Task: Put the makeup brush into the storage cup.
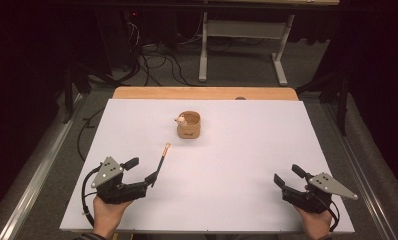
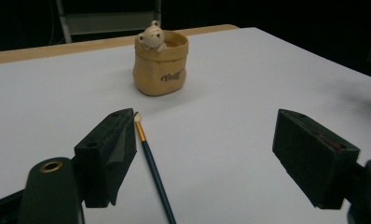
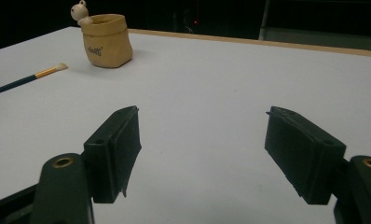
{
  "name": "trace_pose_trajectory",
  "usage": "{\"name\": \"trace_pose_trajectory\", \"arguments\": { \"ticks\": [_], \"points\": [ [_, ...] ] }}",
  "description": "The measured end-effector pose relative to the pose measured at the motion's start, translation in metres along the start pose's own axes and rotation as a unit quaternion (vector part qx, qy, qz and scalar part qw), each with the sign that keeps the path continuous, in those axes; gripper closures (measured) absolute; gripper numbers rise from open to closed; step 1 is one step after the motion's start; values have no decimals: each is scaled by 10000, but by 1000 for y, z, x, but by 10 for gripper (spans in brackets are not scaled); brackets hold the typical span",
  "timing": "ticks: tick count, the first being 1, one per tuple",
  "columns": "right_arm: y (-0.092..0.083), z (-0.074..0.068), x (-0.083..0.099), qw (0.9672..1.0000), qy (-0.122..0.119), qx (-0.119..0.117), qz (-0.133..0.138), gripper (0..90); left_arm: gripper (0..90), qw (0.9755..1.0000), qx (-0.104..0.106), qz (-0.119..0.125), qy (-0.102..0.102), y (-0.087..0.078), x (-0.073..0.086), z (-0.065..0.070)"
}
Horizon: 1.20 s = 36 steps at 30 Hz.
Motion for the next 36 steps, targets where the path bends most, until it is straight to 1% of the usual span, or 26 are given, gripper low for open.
{"name": "trace_pose_trajectory", "arguments": {
  "ticks": [1,3,6,7,11,12,18,19,22,32,34,36],
  "points": [
    [0,0,0,10000,-4,-1,-3,284,223,10000,5,-5,40,1,-3,1],
    [1,0,0,10000,-13,-3,2,284,223,10000,21,25,52,2,-6,2],
    [0,0,0,10000,-8,-6,-7,283,223,10000,22,65,34,4,-12,1],
    [0,0,0,10000,-14,-8,-5,283,222,10000,-26,82,46,5,-13,1],
    [0,0,0,10000,-17,-7,-3,284,221,9999,-18,106,53,9,-19,1],
    [0,0,0,10000,-17,-7,-3,284,221,9999,-23,142,37,10,-20,1],
    [0,-1,0,10000,-11,-18,-6,284,223,9999,-5,170,-20,16,-25,-1],
    [0,-1,0,10000,-21,-17,-4,284,225,9998,-41,198,-24,18,-26,-1],
    [0,-1,0,10000,-18,-19,-6,284,229,9997,-59,237,-42,21,-28,-1],
    [0,-1,0,10000,-60,-18,15,286,223,9996,-172,215,61,28,-38,2],
    [0,-1,0,10000,-70,-31,17,286,225,9996,-215,150,123,32,-41,2],
    [0,-1,0,10000,-76,-40,12,286,225,9997,-192,132,102,35,-43,1]
  ]
}}
Point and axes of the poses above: each handheld gripper's, and its own axes: y roughly forward along the jaws, x roughly out of its underside, z roughly to its right, the point moved 1 cm from there along y, roughly forward along the jaws, and after that the axes turned 8 degrees about -z, right-handed, at the moved point
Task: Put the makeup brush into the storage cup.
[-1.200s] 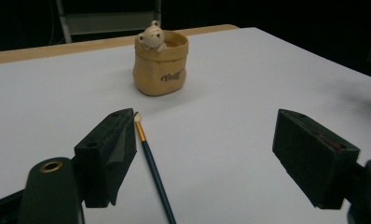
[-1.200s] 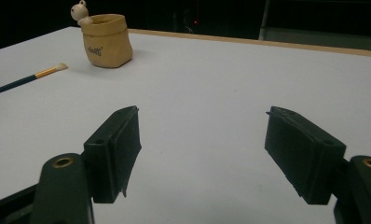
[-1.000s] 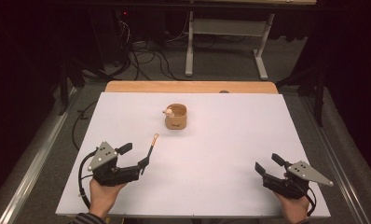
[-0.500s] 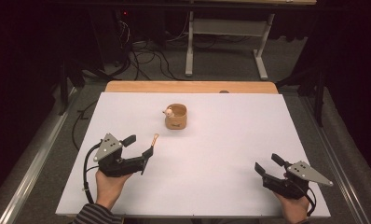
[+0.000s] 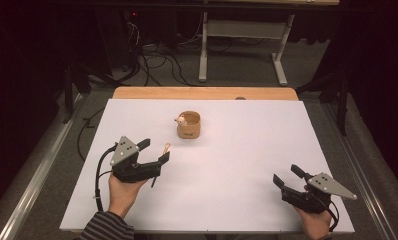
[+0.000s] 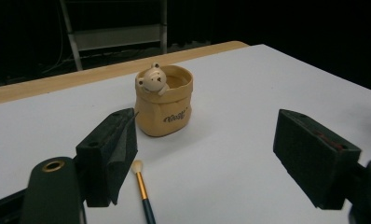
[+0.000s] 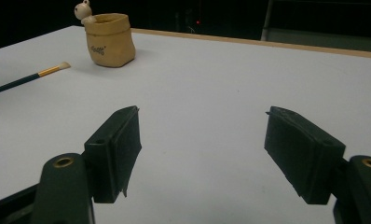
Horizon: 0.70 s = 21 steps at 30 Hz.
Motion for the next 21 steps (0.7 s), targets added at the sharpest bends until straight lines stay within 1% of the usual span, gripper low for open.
{"name": "trace_pose_trajectory", "arguments": {
  "ticks": [2,8,13,16,19,21],
  "points": [
    [0,0,0,10000,39,5,-24,286,225,10000,10,-14,4,2,-2,0],
    [0,-1,0,10000,25,-33,-37,286,222,10000,36,-20,-26,10,-8,0],
    [0,-1,0,10000,16,-36,-47,286,215,10000,-19,42,-20,13,-14,0],
    [1,-1,0,10000,10,-39,-47,286,214,10000,-28,46,-32,14,-16,0],
    [1,-1,0,10000,3,-37,-53,286,215,9999,-97,28,-38,17,-19,-3],
    [1,-1,0,10000,-11,-10,-64,286,217,9999,-95,17,-84,19,-20,-4]
  ]
}}
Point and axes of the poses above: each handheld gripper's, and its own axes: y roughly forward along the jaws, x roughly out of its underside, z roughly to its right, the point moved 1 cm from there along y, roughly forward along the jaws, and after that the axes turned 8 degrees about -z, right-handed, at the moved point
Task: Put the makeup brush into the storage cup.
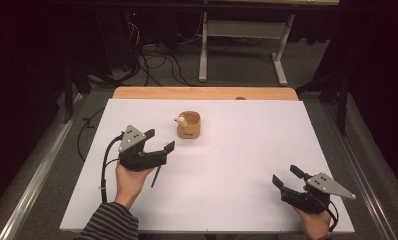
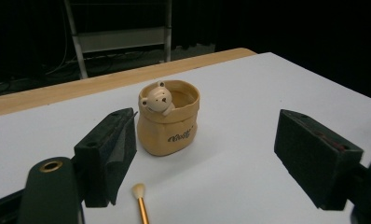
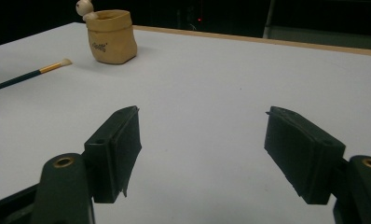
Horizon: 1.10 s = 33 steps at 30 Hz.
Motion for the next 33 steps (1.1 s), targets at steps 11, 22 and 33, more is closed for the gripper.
{"name": "trace_pose_trajectory", "arguments": {
  "ticks": [11,22,33],
  "points": [
    [1,-1,0,10000,-2,-8,-11,285,216,9999,-111,-44,-77,9,-3,-7],
    [2,-1,0,10000,-37,-11,-20,285,216,9991,-370,-220,-22,24,-9,-14],
    [3,-1,0,10000,-13,-18,-39,283,214,9986,-455,-283,10,36,-13,-15]
  ]
}}
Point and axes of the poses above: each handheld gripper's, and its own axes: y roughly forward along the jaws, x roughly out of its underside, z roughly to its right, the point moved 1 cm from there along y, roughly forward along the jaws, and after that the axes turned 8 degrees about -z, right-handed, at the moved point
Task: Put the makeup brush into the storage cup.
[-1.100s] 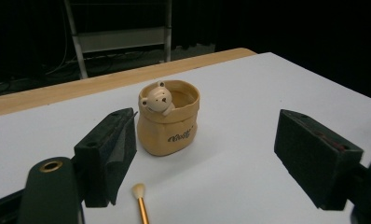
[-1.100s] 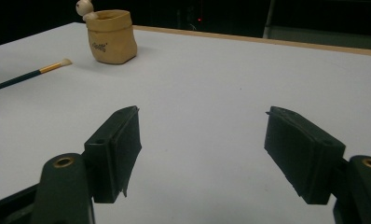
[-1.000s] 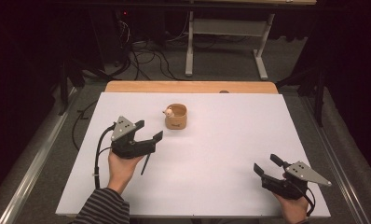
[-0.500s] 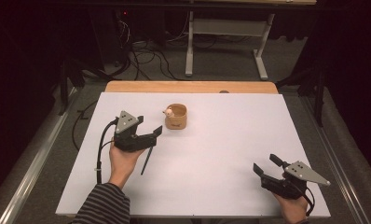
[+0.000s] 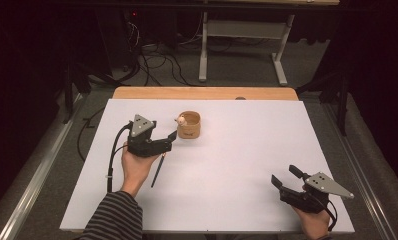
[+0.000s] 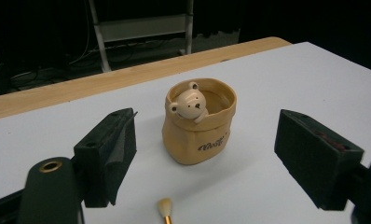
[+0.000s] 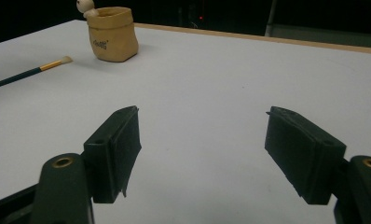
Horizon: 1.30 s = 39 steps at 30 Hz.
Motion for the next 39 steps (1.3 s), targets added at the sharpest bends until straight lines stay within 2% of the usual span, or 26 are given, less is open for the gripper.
{"name": "trace_pose_trajectory", "arguments": {
  "ticks": [9,17,21,29,33,39],
  "points": [
    [0,1,0,10000,29,-4,-24,282,216,9998,-144,-111,44,5,1,0],
    [0,0,0,10000,35,-11,-28,282,219,9998,-108,-148,42,6,1,0],
    [-1,2,0,9999,83,-92,47,279,221,9996,-132,-257,13,7,0,-1],
    [-1,1,0,9999,96,-100,46,278,218,9993,-133,-358,-6,8,0,-2],
    [-1,1,-1,9998,136,-137,67,277,222,9980,-84,-623,-57,10,1,-4],
    [-2,1,-1,9997,156,-143,92,276,226,9972,-58,-741,-44,11,1,-5]
  ]
}}
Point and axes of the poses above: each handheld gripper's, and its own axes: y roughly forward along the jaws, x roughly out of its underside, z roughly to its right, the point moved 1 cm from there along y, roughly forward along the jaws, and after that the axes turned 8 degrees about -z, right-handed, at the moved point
